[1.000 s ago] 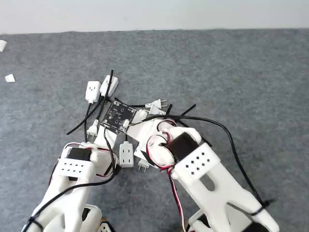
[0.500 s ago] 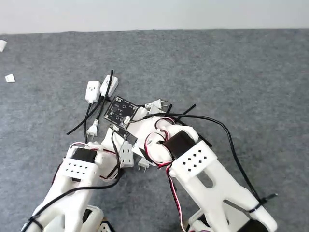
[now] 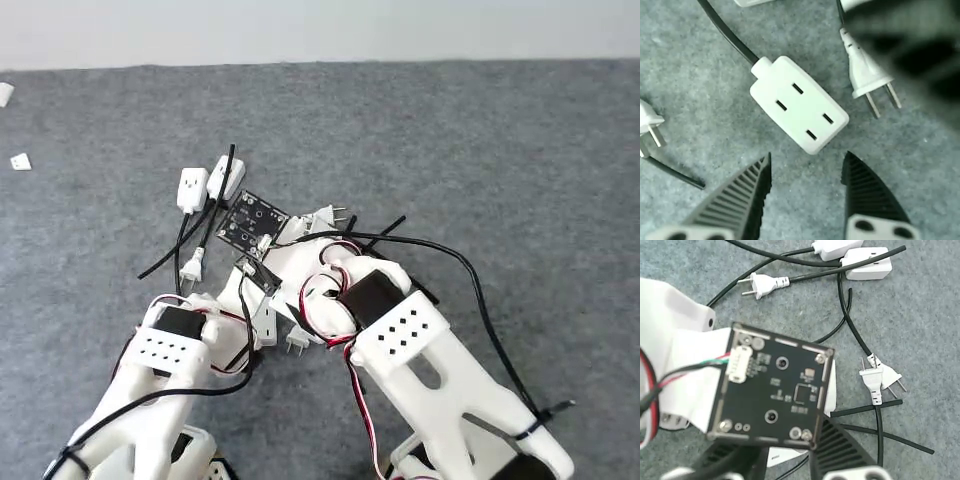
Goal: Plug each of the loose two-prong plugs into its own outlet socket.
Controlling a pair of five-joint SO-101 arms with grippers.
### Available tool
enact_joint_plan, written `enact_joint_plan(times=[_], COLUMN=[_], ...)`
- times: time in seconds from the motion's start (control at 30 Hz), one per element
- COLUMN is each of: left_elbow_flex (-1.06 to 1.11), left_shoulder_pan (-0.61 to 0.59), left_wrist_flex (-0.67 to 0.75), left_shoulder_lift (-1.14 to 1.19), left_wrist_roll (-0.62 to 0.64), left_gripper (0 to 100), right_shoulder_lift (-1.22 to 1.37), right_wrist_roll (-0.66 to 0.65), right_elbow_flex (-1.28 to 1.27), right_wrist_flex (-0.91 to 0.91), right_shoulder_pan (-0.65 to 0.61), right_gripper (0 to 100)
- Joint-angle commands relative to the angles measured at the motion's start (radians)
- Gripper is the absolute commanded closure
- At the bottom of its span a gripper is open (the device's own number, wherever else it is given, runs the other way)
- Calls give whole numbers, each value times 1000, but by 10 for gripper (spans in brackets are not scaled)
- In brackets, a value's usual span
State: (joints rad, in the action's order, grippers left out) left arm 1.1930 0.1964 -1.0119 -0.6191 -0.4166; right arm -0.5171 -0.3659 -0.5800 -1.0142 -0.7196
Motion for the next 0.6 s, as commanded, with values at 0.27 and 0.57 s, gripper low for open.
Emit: enact_joint_plan(times=[0.27,0.57], left_elbow_flex=[-18,-25], left_shoulder_pan=[127,54], left_wrist_flex=[-8,64], left_shoulder_lift=[5,-6], left_wrist_roll=[-8,178], left_gripper=[783,784], right_shoulder_lift=[-7,-18], right_wrist_roll=[89,186], right_elbow_flex=[49,51], right_wrist_flex=[64,64], right_shoulder_pan=[44,51], right_gripper=[989,989])
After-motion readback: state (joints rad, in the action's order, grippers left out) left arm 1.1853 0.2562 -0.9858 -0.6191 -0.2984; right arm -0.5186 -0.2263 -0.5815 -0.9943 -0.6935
